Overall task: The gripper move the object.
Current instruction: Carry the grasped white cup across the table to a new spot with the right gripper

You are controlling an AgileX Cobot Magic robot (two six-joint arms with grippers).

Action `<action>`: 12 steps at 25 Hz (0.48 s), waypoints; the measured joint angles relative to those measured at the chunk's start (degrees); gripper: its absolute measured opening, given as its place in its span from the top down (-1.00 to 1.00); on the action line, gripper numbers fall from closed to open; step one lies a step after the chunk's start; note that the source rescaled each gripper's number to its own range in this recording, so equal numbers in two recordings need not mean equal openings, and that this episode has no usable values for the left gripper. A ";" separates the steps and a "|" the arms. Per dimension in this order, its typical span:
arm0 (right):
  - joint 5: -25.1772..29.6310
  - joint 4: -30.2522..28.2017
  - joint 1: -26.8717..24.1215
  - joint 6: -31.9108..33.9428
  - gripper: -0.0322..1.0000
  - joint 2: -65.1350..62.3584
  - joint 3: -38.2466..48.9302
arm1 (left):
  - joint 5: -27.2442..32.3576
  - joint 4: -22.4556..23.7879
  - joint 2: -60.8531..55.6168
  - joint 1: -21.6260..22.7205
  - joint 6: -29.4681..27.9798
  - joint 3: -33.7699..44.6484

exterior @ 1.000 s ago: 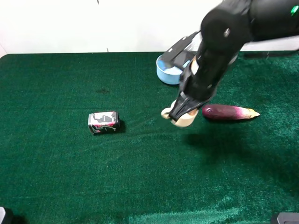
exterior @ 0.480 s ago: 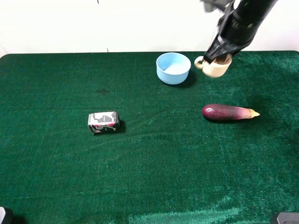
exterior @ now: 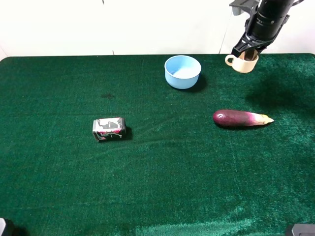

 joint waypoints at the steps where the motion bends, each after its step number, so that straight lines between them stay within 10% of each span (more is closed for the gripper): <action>1: 0.33 0.15 -0.46 -0.42 0.94 1.44 -1.17 | 0.00 0.00 0.00 0.00 0.00 0.00; 12: -2.68 1.80 -3.27 -2.60 0.94 13.00 -5.46 | 0.00 0.00 0.00 0.00 0.00 0.00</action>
